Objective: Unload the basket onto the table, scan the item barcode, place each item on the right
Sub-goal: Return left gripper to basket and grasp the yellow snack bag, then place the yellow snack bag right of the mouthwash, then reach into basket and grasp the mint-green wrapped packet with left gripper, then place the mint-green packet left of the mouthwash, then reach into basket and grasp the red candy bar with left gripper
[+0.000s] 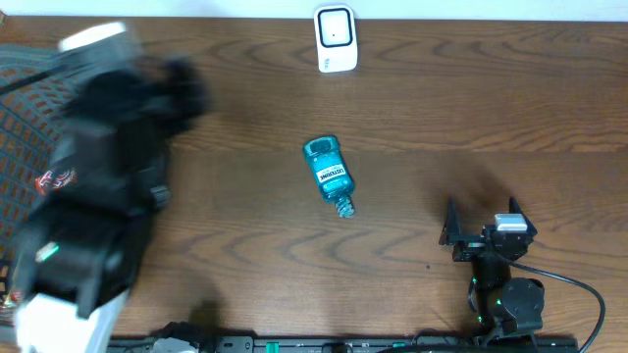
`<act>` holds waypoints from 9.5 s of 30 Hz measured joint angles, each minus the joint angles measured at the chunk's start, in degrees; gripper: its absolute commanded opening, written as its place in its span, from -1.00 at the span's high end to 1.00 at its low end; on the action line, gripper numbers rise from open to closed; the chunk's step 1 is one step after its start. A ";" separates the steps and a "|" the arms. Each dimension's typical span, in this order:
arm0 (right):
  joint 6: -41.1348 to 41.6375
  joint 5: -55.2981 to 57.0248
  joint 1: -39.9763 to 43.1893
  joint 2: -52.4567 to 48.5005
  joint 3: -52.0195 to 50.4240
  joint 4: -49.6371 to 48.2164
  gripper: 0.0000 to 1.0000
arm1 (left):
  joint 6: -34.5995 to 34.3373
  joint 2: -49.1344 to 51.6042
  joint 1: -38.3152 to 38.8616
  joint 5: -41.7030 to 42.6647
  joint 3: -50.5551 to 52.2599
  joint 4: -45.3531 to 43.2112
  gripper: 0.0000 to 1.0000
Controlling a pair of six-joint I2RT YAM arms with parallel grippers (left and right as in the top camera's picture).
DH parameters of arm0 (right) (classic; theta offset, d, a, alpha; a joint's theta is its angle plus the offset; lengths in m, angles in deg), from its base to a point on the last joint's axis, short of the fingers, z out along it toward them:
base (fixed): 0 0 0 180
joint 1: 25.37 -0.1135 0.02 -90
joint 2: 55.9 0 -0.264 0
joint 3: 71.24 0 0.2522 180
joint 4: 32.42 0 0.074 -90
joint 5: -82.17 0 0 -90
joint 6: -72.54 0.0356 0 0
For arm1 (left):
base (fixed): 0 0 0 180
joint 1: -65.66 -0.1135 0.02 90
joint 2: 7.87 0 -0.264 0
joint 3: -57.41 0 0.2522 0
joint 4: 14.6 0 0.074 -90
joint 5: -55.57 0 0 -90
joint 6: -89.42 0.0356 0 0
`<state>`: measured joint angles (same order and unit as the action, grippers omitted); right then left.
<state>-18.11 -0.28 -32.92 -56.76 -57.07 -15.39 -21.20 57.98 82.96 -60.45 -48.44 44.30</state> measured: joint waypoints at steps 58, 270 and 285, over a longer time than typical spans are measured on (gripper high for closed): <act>0.00 0.00 -0.04 -0.13 0.00 0.00 -0.99 | -20.81 -8.41 -59.08 36.87 15.78 -4.96 0.85; 0.00 0.00 -0.04 -0.13 0.00 0.00 -0.98 | -13.18 12.76 -37.48 -4.22 -6.82 8.92 -0.96; 0.00 -0.02 -0.04 -0.13 0.00 0.00 -0.98 | -35.54 39.67 -44.72 5.25 -6.71 12.90 -0.96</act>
<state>-18.11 -0.30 -32.97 -56.89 -57.07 -15.39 -56.74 97.65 38.24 -55.20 -55.15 57.20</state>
